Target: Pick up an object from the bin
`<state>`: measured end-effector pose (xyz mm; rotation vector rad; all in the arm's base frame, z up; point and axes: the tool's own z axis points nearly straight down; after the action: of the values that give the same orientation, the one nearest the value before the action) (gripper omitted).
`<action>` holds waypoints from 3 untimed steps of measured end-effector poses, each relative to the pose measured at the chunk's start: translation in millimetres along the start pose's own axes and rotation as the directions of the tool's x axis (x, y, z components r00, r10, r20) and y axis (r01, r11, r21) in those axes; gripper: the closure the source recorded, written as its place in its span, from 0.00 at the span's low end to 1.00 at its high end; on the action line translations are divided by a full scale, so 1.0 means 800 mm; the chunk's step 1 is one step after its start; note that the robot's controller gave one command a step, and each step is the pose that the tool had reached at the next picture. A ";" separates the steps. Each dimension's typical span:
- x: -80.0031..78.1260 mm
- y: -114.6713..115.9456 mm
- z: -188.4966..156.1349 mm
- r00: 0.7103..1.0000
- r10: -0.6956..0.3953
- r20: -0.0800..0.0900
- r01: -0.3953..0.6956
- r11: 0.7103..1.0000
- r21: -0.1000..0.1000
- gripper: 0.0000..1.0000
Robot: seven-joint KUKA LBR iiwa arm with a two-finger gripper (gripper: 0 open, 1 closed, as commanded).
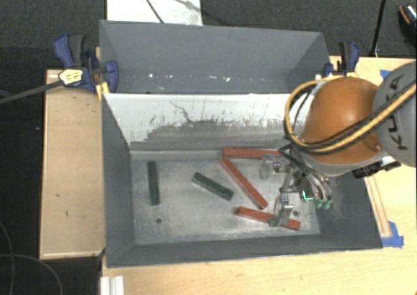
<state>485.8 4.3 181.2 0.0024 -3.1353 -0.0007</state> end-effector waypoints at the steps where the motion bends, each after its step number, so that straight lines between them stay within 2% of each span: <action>1: -0.022 0.018 0.143 0.995 0.096 0.006 -0.096 0.995 -0.001 0.00; 2: -0.091 0.036 0.112 0.949 0.316 0.011 -0.316 0.949 -0.004 0.00; 3: -0.093 0.077 0.136 0.806 0.592 0.008 -0.592 0.806 -0.007 0.00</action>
Offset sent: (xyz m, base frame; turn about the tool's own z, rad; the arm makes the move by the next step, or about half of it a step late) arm 0.0172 0.0135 -0.1112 0.0966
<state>559.3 66.3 72.0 -0.9779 -2.9895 -0.0033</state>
